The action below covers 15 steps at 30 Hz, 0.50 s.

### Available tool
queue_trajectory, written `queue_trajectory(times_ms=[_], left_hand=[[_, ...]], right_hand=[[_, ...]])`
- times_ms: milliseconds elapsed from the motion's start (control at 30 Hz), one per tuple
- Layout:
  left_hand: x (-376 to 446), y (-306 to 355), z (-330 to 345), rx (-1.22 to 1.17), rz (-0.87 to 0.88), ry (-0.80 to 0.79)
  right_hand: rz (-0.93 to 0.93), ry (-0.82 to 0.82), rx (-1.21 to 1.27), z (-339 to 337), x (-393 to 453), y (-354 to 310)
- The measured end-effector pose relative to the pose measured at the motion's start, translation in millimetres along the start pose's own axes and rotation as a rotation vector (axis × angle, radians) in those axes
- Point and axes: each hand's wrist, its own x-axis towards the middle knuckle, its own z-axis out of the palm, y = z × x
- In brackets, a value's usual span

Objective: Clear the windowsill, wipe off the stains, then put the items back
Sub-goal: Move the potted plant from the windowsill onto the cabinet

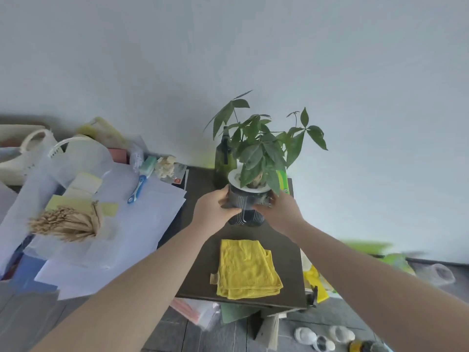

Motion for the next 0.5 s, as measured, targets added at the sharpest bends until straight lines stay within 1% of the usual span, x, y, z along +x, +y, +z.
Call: queue_trajectory(times_ms=[233, 367, 500], left_hand=[[10.7, -34.8, 7.8, 0.043, -0.006, -0.029], [10.5, -41.2, 16.8, 0.04, -0.022, -0.024], [10.7, -43.0, 21.8, 0.025, 0.005, -0.013]], right_hand=[[0.09, 0.043, 0.033, 33.5, 2.8, 4.4], [0.104, 0.085, 0.053, 43.2, 2.8, 10.8], [0.13, 0.113, 0.068, 49.4, 1.2, 16.2]])
